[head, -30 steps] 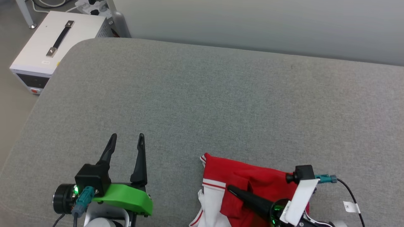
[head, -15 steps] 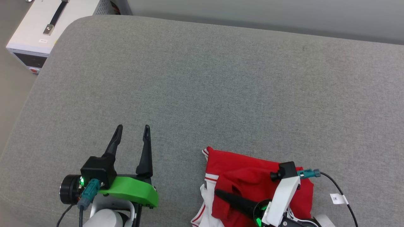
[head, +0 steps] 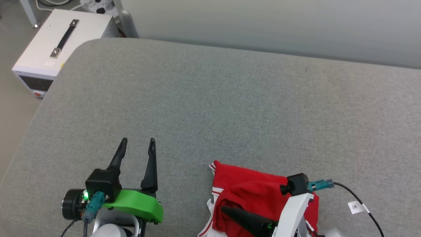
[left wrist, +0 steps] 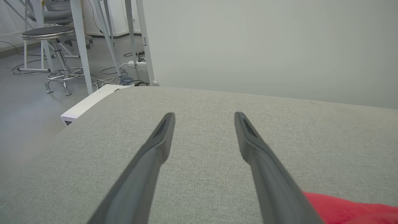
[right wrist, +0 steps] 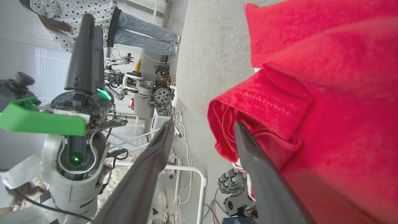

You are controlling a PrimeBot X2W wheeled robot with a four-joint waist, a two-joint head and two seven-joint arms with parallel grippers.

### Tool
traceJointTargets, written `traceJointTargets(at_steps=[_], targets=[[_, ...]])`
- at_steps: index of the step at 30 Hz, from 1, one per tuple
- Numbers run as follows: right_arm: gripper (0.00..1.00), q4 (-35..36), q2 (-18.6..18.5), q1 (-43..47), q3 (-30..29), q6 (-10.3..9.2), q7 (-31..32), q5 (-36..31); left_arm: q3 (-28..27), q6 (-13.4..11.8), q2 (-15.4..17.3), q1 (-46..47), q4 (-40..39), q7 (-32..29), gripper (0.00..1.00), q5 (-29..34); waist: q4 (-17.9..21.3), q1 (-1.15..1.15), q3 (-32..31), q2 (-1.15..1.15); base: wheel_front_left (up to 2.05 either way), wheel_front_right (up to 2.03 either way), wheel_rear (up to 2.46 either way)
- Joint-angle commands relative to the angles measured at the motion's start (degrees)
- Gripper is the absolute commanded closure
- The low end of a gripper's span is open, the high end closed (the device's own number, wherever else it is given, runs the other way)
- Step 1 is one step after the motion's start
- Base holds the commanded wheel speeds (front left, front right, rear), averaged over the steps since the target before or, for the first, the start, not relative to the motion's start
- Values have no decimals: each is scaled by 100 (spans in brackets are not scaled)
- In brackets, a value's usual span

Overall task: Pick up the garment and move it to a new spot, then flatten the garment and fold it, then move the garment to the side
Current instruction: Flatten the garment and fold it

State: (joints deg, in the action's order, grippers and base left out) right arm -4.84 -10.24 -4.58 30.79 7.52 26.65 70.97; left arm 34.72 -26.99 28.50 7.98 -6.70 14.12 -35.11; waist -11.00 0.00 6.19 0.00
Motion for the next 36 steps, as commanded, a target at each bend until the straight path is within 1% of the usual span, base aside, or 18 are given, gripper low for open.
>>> traceJointTargets(at_steps=[1,4,8,12,14,19,25,28,31,36], targets=[[0,108,-87,81,82,-3,-148,-197,-10,-36,34,-89,-22,7,0,-7,90,0,-225,0,0,0,0],[0,317,-222,139,153,-3,-407,-515,-6,-85,75,-188,-53,-27,0,-22,156,0,-372,0,0,0,0],[0,505,-350,232,-64,-3,-899,-1075,-18,-148,144,-317,-100,-62,0,-45,259,0,-552,0,0,0,0],[0,493,-306,343,-700,-3,-1427,-1870,-37,-191,191,-428,-138,-71,0,-76,366,0,-679,0,0,0,0],[0,453,-202,398,-1142,-3,-1634,-2338,-61,-210,211,-475,-148,-65,0,-92,424,0,-717,0,0,0,0],[0,518,51,498,-2223,-3,-1932,-3675,-119,-222,227,-553,-126,-38,0,-121,523,0,-773,0,0,0,0],[0,826,200,606,-3153,-3,-2326,-5078,-234,-207,203,-649,-37,18,0,-133,628,0,-858,0,0,0,0],[0,988,237,662,-3375,-3,-2503,-5541,-304,-175,172,-703,14,43,0,-135,686,0,-899,0,0,0,0],[0,1143,271,746,-3423,-3,-2621,-5859,-384,-128,140,-783,89,62,0,-129,754,0,-957,0,0,0,0],[0,1226,344,1019,-3380,-3,-2667,-5993,-489,-23,101,-949,251,78,0,-108,831,0,-1075,0,0,0,0]])
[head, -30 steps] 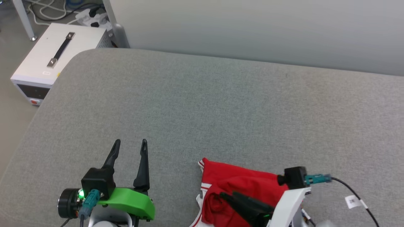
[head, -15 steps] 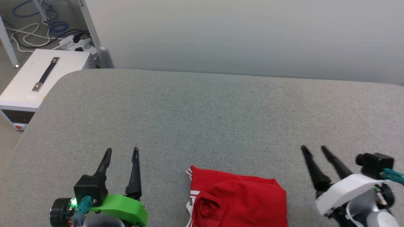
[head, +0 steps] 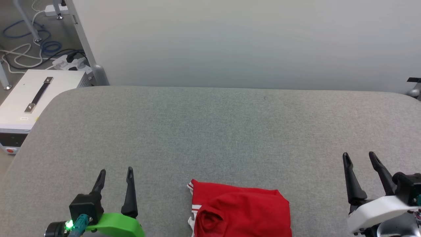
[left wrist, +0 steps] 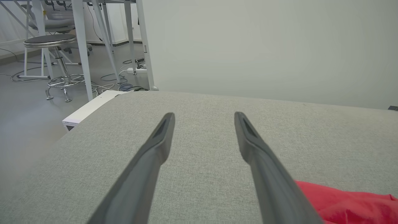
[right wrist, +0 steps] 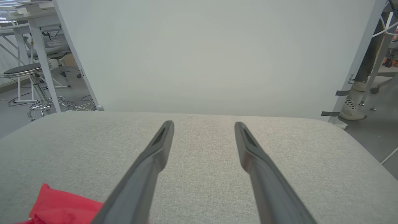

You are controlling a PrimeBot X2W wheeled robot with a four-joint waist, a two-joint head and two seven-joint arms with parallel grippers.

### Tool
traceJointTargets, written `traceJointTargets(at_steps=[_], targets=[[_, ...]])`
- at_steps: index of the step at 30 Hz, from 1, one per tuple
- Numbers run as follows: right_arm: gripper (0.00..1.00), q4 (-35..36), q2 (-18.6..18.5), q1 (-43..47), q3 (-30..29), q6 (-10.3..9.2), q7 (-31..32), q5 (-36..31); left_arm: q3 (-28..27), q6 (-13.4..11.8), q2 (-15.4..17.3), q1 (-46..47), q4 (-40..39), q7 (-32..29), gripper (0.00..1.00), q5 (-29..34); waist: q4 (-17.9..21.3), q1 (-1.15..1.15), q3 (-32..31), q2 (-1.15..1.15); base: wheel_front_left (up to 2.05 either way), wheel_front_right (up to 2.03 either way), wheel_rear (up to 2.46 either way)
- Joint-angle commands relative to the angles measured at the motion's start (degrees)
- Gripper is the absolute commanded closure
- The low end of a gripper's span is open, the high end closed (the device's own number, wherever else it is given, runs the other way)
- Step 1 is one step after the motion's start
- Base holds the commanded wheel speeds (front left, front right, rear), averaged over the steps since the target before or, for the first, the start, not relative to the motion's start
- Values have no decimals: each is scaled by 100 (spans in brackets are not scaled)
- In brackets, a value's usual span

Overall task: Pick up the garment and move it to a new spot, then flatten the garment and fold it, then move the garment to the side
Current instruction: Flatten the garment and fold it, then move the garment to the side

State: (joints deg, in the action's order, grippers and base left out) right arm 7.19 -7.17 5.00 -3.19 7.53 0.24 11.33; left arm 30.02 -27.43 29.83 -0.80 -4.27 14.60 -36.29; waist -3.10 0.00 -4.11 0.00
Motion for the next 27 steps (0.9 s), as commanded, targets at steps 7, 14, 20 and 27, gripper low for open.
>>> traceJointTargets(at_steps=[7,14,20,27], targets=[[0,63,162,347,49,-4,-22,-23,-79,215,-104,-219,201,37,0,40,128,0,-114,0,0,0,0],[0,102,201,340,11,-4,-35,-64,-131,379,-171,-159,340,39,0,74,154,0,-53,0,0,0,0],[0,125,215,286,-3,-4,-42,-28,-194,466,-225,-99,403,39,0,125,156,0,7,0,0,0,0],[0,52,67,231,-53,-4,270,164,-271,537,-296,-11,415,40,0,217,91,0,110,0,0,0,0]])
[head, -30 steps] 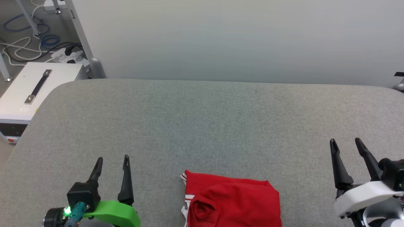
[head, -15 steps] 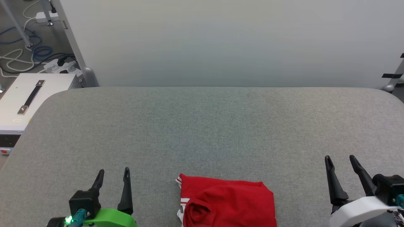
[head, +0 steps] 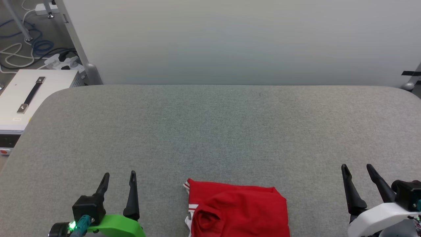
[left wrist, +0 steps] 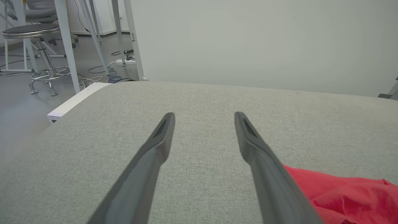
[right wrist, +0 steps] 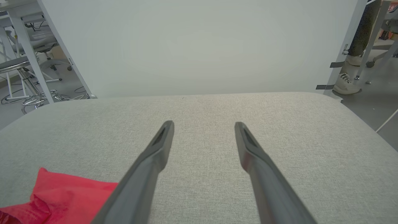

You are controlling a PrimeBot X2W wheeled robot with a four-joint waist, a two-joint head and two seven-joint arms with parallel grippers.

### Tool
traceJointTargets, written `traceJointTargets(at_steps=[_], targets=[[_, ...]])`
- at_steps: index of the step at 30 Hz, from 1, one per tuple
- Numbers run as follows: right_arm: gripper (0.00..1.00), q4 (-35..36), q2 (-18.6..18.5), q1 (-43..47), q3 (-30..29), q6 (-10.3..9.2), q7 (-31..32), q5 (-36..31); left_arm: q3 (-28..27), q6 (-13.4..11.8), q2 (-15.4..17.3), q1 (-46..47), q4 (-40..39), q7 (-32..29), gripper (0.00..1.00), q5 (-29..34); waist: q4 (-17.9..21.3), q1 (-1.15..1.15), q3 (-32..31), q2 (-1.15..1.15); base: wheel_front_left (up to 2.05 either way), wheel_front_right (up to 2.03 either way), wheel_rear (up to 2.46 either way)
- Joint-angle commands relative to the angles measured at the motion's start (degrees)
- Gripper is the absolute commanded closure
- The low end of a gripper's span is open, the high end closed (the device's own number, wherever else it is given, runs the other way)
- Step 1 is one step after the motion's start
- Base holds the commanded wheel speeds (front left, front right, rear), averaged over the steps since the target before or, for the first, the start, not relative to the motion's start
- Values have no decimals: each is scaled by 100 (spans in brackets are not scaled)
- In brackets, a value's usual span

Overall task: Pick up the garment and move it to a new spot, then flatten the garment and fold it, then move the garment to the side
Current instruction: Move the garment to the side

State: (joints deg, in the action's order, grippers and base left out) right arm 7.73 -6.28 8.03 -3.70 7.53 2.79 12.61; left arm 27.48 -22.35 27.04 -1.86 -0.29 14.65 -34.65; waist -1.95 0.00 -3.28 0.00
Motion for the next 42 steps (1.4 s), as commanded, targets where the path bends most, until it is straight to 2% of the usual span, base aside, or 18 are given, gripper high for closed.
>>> traceJointTargets(at_steps=[1,7,13,18,26,35,36,37,38,42], targets=[[0,-39,-91,-74,-24,-4,152,128,-32,36,-29,116,8,34,0,73,-47,0,56,0,0,0,0],[0,-260,-680,-62,284,-4,1387,883,-90,86,-116,242,-70,34,0,200,-216,0,267,0,0,0,0],[0,-315,-1002,-11,848,-4,2323,1771,-149,129,-249,366,-154,34,0,327,-430,0,561,0,0,0,0],[0,-464,-1090,-98,1370,-4,2537,2284,-179,195,-379,487,-150,35,0,417,-577,0,816,0,0,0,0],[0,-1049,-1131,-379,1911,-4,2545,2871,-225,299,-509,656,-77,35,0,540,-684,0,1109,0,0,0,0],[2,-1668,-1177,-600,2437,-4,2497,3249,-311,397,-594,741,36,35,0,619,-702,0,1209,0,0,0,0],[56,-1714,-1188,-615,2460,-4,2483,3269,-319,405,-600,735,46,35,0,628,-699,0,1205,0,0,0,0],[85,-1751,-1197,-623,2477,-4,2485,3284,-325,413,-602,731,55,35,0,634,-694,0,1199,0,0,0,0],[100,-1779,-1213,-638,2491,-4,2467,3286,-333,423,-604,727,64,35,0,641,-687,0,1189,0,0,0,0],[100,-1811,-1282,-689,2497,-4,2420,3264,-353,457,-609,703,112,35,0,655,-654,0,1098,0,0,0,0]])
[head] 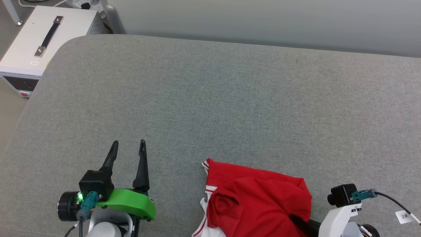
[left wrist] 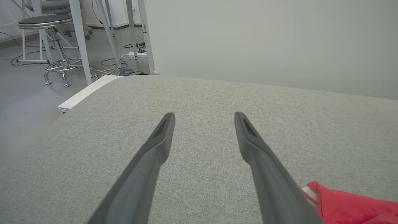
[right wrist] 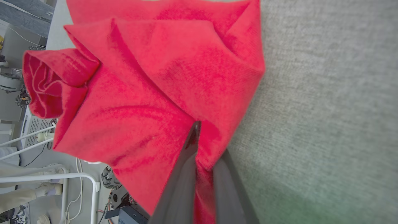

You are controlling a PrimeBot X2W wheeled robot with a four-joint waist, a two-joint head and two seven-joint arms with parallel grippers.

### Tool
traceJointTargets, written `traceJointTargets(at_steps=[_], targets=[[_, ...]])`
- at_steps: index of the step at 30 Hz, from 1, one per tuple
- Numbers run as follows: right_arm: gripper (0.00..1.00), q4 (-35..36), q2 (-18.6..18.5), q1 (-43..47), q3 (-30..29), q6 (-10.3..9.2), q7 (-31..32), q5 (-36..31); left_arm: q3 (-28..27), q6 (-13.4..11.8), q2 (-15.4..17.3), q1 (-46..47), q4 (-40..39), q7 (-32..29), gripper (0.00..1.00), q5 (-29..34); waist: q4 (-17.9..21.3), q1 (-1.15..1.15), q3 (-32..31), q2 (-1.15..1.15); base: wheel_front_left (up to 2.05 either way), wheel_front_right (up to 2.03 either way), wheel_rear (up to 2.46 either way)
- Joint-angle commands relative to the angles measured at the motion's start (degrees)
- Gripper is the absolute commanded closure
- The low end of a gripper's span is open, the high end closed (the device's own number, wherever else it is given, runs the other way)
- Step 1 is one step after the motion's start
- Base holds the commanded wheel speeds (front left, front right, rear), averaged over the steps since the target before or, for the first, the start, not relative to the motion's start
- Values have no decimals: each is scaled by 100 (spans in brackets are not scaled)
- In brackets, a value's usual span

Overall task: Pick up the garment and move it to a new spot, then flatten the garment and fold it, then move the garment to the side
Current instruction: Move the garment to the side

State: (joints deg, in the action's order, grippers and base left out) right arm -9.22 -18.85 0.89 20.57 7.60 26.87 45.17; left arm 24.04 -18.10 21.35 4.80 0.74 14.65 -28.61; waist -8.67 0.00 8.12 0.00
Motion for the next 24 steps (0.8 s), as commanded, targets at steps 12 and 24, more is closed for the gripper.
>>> traceJointTargets(at_steps=[12,24], targets=[[100,533,-556,-218,-193,-11,171,-659,-59,57,-47,-274,-17,35,0,50,393,0,-544,0,0,0,0],[100,1330,-1320,-870,-474,-11,905,-1206,-62,100,-195,-187,-294,35,0,236,1660,0,-212,0,0,0,0]])
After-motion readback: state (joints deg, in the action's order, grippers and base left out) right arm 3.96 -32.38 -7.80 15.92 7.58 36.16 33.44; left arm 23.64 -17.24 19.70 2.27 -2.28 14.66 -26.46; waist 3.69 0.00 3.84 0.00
